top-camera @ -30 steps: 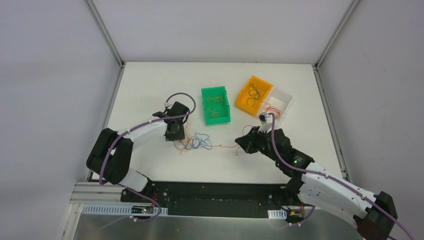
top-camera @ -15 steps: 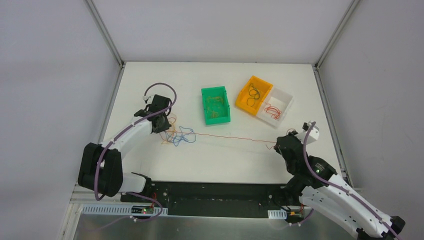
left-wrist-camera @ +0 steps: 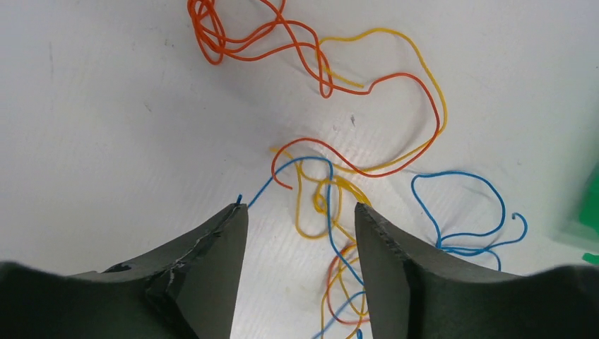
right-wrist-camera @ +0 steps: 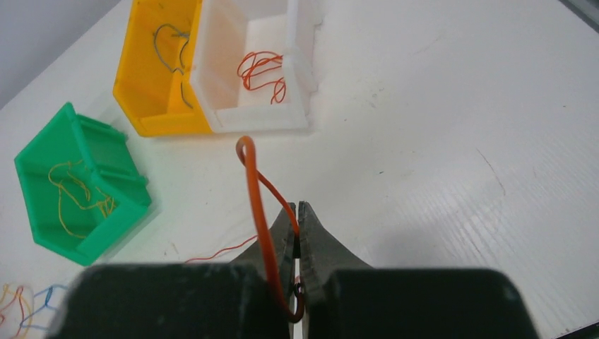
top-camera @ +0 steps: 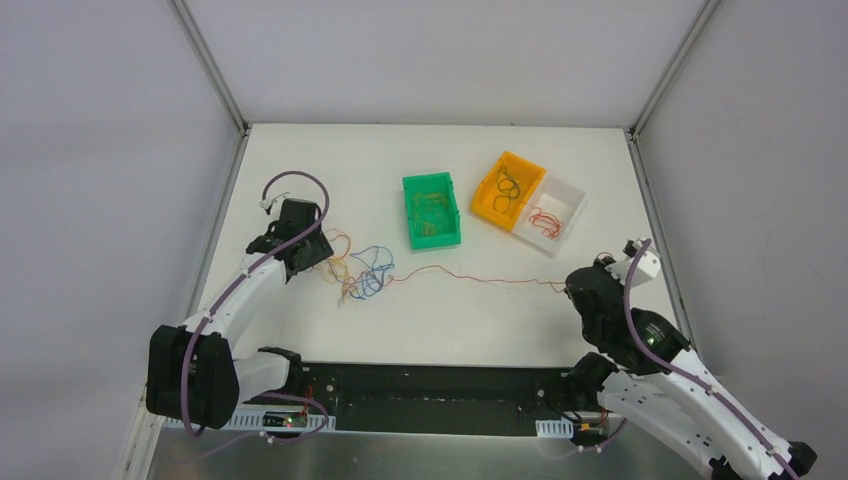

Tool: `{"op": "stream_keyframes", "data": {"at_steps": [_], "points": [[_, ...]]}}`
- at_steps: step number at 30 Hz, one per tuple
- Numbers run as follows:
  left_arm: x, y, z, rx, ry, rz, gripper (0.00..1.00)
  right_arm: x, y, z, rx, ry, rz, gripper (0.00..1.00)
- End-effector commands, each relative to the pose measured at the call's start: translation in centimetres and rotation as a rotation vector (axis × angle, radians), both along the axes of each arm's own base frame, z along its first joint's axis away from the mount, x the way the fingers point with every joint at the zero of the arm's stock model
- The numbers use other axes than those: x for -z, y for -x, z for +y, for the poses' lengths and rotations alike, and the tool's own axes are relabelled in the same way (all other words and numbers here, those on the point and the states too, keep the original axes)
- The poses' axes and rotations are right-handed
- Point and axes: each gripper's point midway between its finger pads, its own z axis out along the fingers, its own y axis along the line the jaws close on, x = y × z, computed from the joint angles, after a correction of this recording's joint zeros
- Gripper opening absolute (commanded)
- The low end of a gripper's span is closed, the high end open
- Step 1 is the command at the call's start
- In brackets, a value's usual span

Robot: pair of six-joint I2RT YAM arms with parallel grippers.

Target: Untangle the cables

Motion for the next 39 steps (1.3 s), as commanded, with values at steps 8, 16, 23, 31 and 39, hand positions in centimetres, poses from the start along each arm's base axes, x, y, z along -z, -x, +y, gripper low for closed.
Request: {"op": "stream_keyframes", "data": {"at_steps": [8,16,23,31,39], "points": [[1.2,-0.4,-3.4,0.176,0.116,-0.023,0.76,2.2,-0.2,13.7,-0.716,0.025,0.305,0.07],[1.4,-0.9,-7.6,0.361,0.226,-0.142,0.76,5.9,-1.3,22.7,-0.91,0.07,0.508,0.11],[0.9,-0.5,-7.8,0.376,0.23,-0.176,0.76,7.3,-4.6,29.8,-0.839,-0.022,0.496,0.95],[0.7,-0.4,-8.1,0.387,0.246,-0.182,0.72,10.8,-8.6,32.8,-0.564,-0.118,0.473,0.97],[0.6,-0.4,-8.2,0.385,0.251,-0.184,0.72,12.9,-10.4,32.9,-0.405,-0.027,0.465,0.95]]}}
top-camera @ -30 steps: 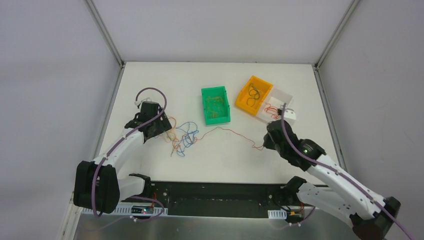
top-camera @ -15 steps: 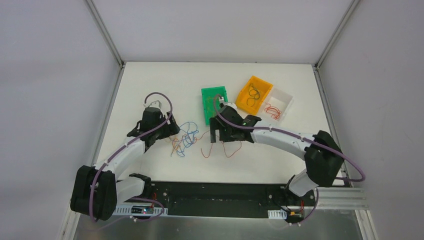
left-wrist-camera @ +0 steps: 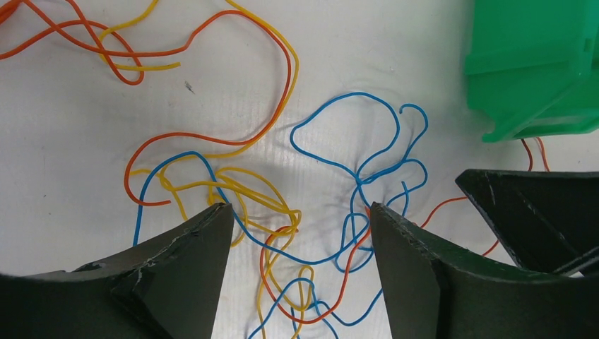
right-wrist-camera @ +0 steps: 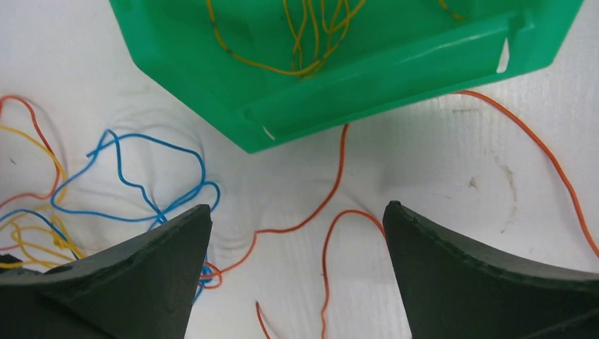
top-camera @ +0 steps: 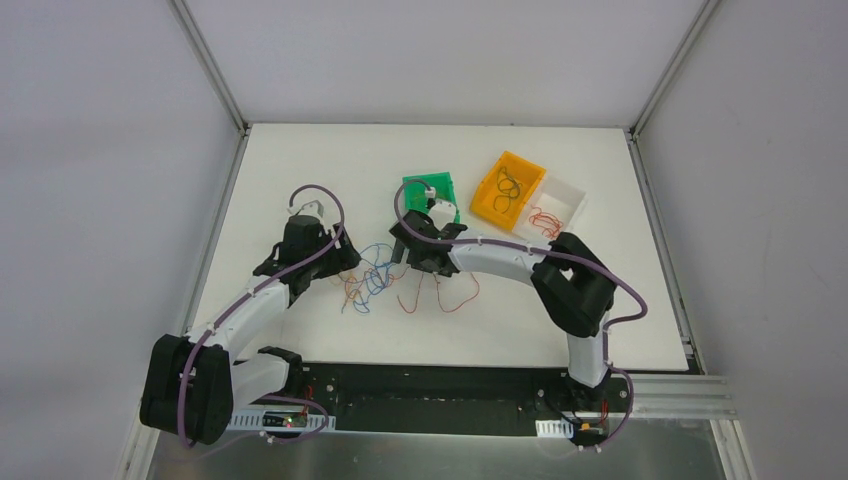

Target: Untangle the cables

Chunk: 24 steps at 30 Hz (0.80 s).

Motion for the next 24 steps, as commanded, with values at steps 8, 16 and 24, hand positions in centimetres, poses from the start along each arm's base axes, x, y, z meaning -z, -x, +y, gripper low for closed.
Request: {"op": "stream_keyframes", "data": {"at_steps": [8,16,24], "points": [[-0.4,-0.4,-1.3,0.067,0.016,-0.016,0.75,-1.4,-2.2,-1.8,0.153,0.091,-0.127,0.0],[-0.7,-1.2,-3.5,0.183,-0.008,-0.01,0.81,-3.3,0.9,-1.2,-0.037,-0.05,-0.107,0.0],[2.0,-2.3,-3.1,0.183,-0.184,0.157,0.77,-4.9,2.5,-1.9,-0.075,-0.107,-0.132,0.0]]}}
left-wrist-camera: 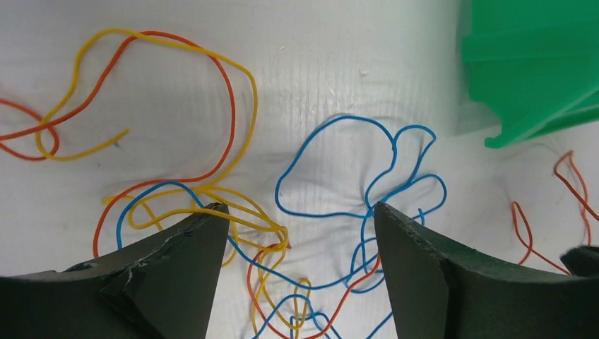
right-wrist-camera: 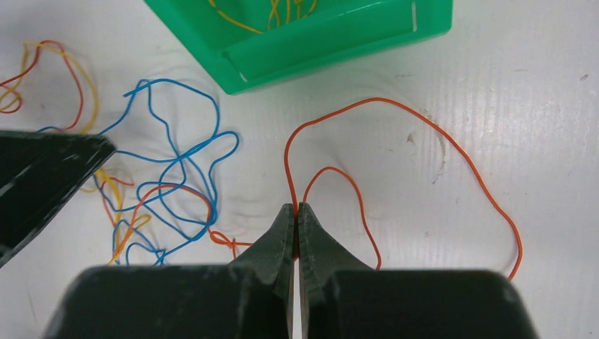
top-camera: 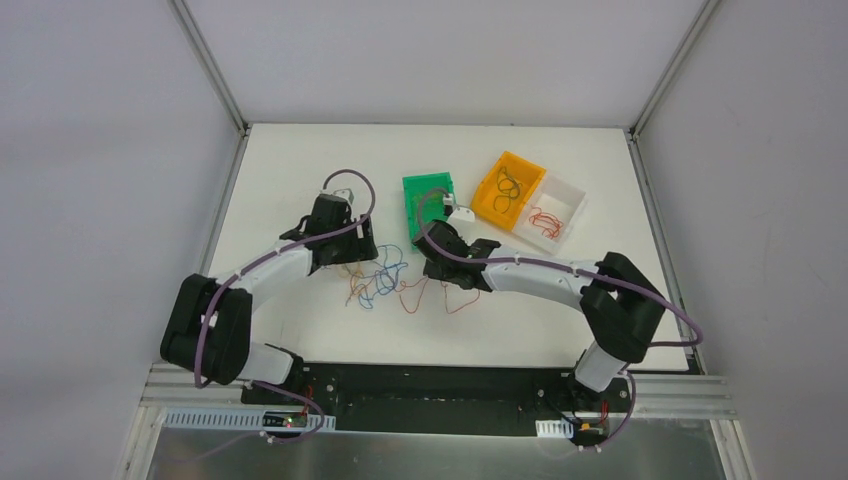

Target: Untangle the cables

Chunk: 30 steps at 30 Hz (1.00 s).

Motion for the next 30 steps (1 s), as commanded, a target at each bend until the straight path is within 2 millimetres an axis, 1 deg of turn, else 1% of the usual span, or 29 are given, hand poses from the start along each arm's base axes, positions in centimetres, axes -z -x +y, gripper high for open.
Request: {"op": "stream_keyframes", "data": {"at_steps": [1,2,5,6,7,8,9,10,11,12,14,15,18,19,21,23,25,27,28,30], "points": [[1.1,-0.3,-0.2,0.05,-0.125,0.067,0.77,-2.7,0.2,1.0,-0.043,-0.076,-0.051,0.0],[1.6,-0.2,-0.7,0.072,-0.136,0.088,0.77,-2.8,0.3,1.0,-0.045,-0.075,-0.053,0.0],[2.7,0.3,-1.7,0.13,-0.183,0.144,0.71,-3.2,0.4,0.8,-0.039,-0.081,-0.061,0.0],[3.1,0.4,-1.6,0.133,-0.223,0.16,0.7,-3.4,0.4,0.7,-0.036,-0.082,-0.066,0.0],[3.5,0.6,-1.1,0.127,-0.261,0.183,0.66,-3.7,0.5,0.6,-0.035,-0.088,-0.071,0.0],[3.7,0.6,-0.9,0.124,-0.281,0.194,0.58,-3.9,0.5,0.5,-0.032,-0.092,-0.076,0.0],[3.9,0.5,-0.7,0.113,-0.299,0.201,0.47,-4.1,0.5,0.3,-0.027,-0.094,-0.083,0.0],[4.0,0.6,-0.3,0.102,-0.314,0.207,0.32,-4.4,0.5,-0.1,-0.018,-0.095,-0.091,0.0],[4.0,0.5,0.0,0.088,-0.324,0.207,0.14,-4.7,0.5,-0.6,-0.004,-0.093,-0.101,0.0],[3.8,0.4,0.5,0.065,-0.334,0.201,0.0,-5.0,0.6,-1.4,0.012,-0.084,-0.111,0.0],[3.4,0.3,1.6,0.01,-0.333,0.191,0.0,-5.5,0.6,-3.6,0.064,-0.048,-0.139,0.0],[3.2,0.3,2.3,-0.024,-0.321,0.189,0.0,-6.0,0.6,-5.1,0.1,-0.027,-0.152,0.0],[2.2,0.1,4.3,-0.137,-0.289,0.154,0.0,-6.1,0.8,-10.4,0.214,0.052,-0.163,0.0],[1.9,0.1,5.0,-0.174,-0.284,0.138,0.0,-6.1,0.8,-12.6,0.26,0.074,-0.16,0.0],[1.0,0.0,6.0,-0.241,-0.293,0.091,0.0,-5.9,0.9,-16.4,0.34,0.085,-0.161,0.0],[0.2,0.0,6.9,-0.303,-0.295,0.045,0.0,-5.7,1.2,-19.5,0.399,0.067,-0.162,0.0],[-0.3,0.3,8.0,-0.367,-0.305,0.009,0.0,-5.6,1.6,-21.8,0.432,0.05,-0.165,0.0],[-0.9,0.5,8.9,-0.426,-0.312,-0.024,0.0,-5.4,1.9,-23.6,0.466,0.045,-0.167,0.0],[-1.1,0.6,9.4,-0.454,-0.316,-0.038,0.0,-5.2,2.2,-24.4,0.48,0.049,-0.162,0.0],[-1.4,0.9,10.3,-0.504,-0.327,-0.063,0.0,-5.1,2.4,-25.1,0.489,0.044,-0.15,0.0]]}}
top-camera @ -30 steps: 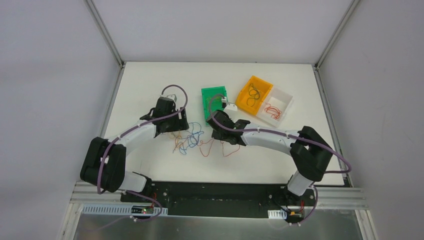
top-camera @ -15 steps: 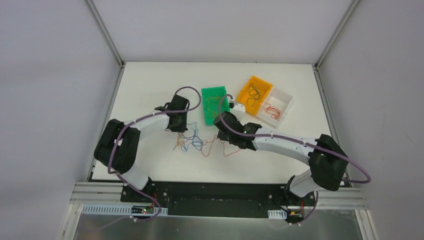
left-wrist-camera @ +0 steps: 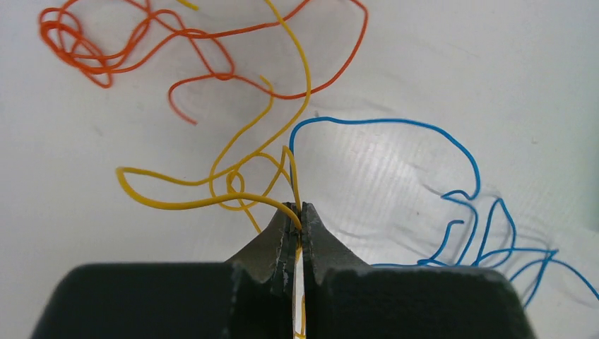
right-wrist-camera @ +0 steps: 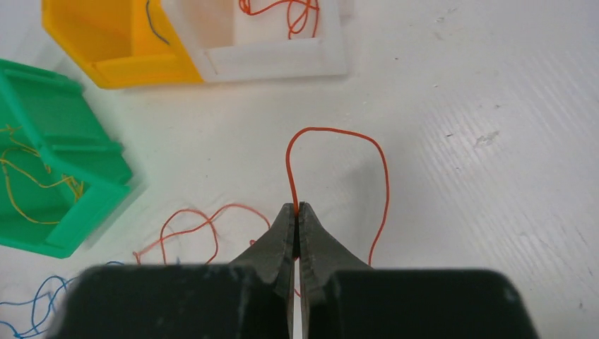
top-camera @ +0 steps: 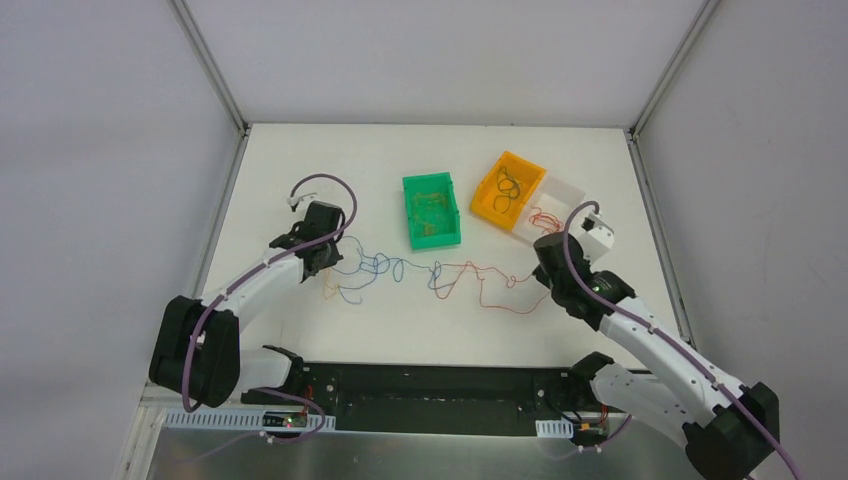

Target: Untangle the cables

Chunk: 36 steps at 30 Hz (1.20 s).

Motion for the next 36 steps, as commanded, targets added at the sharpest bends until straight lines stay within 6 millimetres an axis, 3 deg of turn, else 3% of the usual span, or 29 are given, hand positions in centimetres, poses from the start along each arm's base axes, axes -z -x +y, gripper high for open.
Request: {"op": "stream_keyframes", "data": {"at_steps": [1,7,8,9,11,12,13,18,23,28,36], "points": [[-1.2,0.2,2.7,-0.16,-0.051,-0.099,0.0,0.8,1.0,-1.5,-0.012,0.015,0.048,0.0],[-1.5,-0.1,2.3,-0.132,-0.029,-0.122,0.0,1.5,1.2,0.9,-0.147,-0.021,0.12,0.01],[-1.6,-0.3,1.8,-0.113,-0.012,-0.125,0.0,1.6,1.3,1.7,-0.195,-0.031,0.132,0.07],[-1.6,-0.4,1.4,-0.087,-0.002,-0.126,0.0,1.6,1.4,2.6,-0.254,-0.046,0.147,0.19],[-1.5,-0.6,0.6,-0.044,0.024,-0.124,0.0,1.8,2.0,4.2,-0.349,-0.08,0.19,0.7],[-1.4,-0.7,0.3,-0.028,0.033,-0.12,0.0,2.0,2.3,5.0,-0.388,-0.099,0.209,0.88],[-1.5,-0.7,0.0,-0.011,0.043,-0.119,0.0,2.2,2.5,5.6,-0.42,-0.113,0.229,0.98],[-1.3,-0.8,-0.8,0.032,0.072,-0.119,0.0,3.6,3.7,7.7,-0.499,-0.144,0.337,0.99],[-1.4,-0.9,-1.2,0.048,0.085,-0.121,0.0,4.6,3.7,8.9,-0.501,-0.12,0.335,1.0],[-1.3,-0.9,-1.7,0.067,0.101,-0.115,0.0,4.3,3.8,10.3,-0.493,-0.133,0.32,0.99],[-1.3,-0.9,-1.9,0.082,0.112,-0.115,0.0,4.2,2.5,9.2,-0.315,-0.09,0.267,1.0]]}}
